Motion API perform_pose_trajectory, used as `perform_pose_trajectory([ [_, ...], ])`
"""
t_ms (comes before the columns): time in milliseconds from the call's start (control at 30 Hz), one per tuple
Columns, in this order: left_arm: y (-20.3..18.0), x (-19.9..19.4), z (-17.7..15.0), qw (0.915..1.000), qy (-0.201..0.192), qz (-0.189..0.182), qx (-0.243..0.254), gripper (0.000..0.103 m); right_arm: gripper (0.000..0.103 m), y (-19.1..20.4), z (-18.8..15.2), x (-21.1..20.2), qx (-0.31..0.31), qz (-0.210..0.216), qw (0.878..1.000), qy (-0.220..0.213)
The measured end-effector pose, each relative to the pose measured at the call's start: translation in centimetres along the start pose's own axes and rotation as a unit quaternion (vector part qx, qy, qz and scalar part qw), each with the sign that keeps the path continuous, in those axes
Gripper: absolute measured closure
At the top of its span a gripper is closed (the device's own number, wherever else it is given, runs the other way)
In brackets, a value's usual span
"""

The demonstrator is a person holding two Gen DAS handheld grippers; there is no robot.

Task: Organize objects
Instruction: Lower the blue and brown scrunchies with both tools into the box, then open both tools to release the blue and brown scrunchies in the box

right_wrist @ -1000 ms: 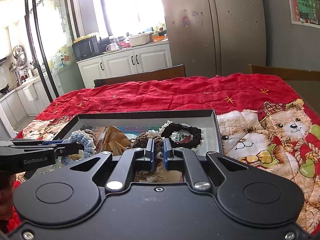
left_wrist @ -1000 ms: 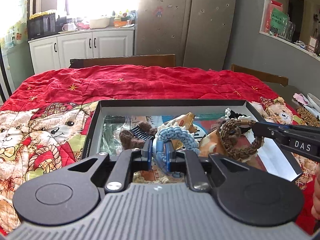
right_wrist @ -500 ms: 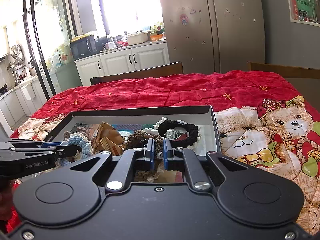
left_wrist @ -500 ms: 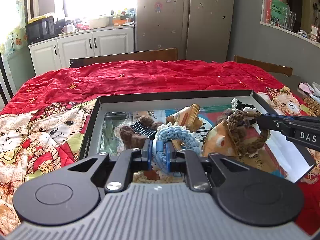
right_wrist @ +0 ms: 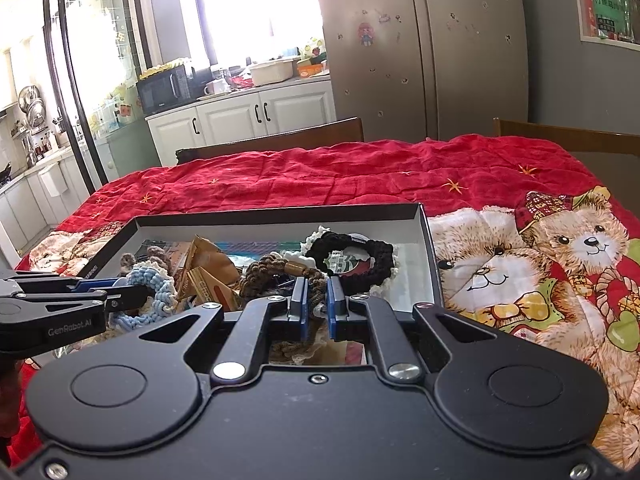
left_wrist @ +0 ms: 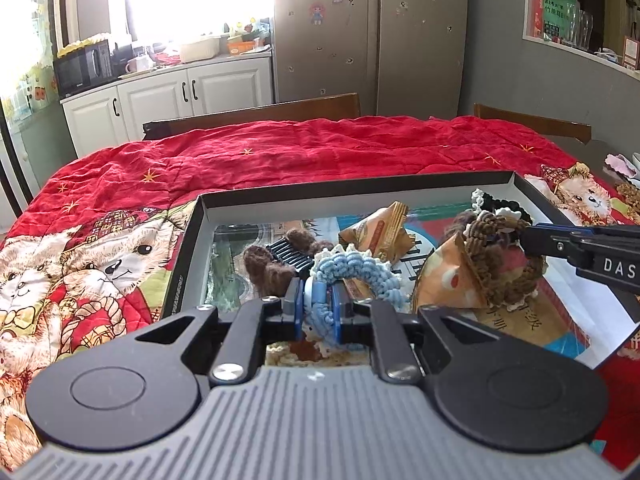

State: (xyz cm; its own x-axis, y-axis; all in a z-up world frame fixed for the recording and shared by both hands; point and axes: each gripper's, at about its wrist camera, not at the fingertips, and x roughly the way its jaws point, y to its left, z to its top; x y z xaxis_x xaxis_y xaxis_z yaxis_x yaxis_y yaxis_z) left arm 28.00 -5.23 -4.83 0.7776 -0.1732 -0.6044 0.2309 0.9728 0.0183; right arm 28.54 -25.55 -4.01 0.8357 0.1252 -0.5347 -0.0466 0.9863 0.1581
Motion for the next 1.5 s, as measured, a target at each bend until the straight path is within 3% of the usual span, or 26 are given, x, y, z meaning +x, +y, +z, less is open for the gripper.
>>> perform_pose_trajectory([
  [233,0.0,0.0,0.0,1.0000,0.000,0.000,-0.002,0.084,0.093,-0.1,0.0,0.1,0.001,-0.001,1.000,0.000],
  [367,0.0,0.0,0.0,1.0000,0.000,0.000,-0.003,0.075,0.089,-0.1,0.0,0.1,0.001,-0.001,1.000,-0.001],
  [533,0.2,-0.1,0.0,1.0000,0.000,0.000,-0.005,0.074,0.087,-0.2,0.0,0.0,0.004,-0.001,1.000,-0.003],
  [633,0.2,-0.1,0.0,1.0000,-0.001,0.002,-0.005,0.062,0.087,-0.4,0.0,0.0,0.006,-0.002,1.000,-0.004],
  [800,0.2,-0.2,0.0,1.0000,-0.002,0.003,-0.005,0.061,0.086,-0.3,0.0,-0.1,0.005,-0.002,1.000,-0.005],
  [933,0.1,-0.4,0.1,1.0000,-0.004,0.003,-0.005,0.058,0.078,-0.2,0.0,-0.3,0.004,-0.003,1.000,-0.010],
  [1200,-0.2,-1.1,0.2,0.9999,-0.013,0.000,-0.001,0.043,0.078,-0.2,0.0,-0.6,0.004,-0.002,1.000,-0.013],
  [1500,-0.3,-1.8,0.2,0.9998,-0.020,0.000,0.000,0.041,0.074,0.1,0.0,-0.9,0.000,-0.001,1.000,-0.014],
])
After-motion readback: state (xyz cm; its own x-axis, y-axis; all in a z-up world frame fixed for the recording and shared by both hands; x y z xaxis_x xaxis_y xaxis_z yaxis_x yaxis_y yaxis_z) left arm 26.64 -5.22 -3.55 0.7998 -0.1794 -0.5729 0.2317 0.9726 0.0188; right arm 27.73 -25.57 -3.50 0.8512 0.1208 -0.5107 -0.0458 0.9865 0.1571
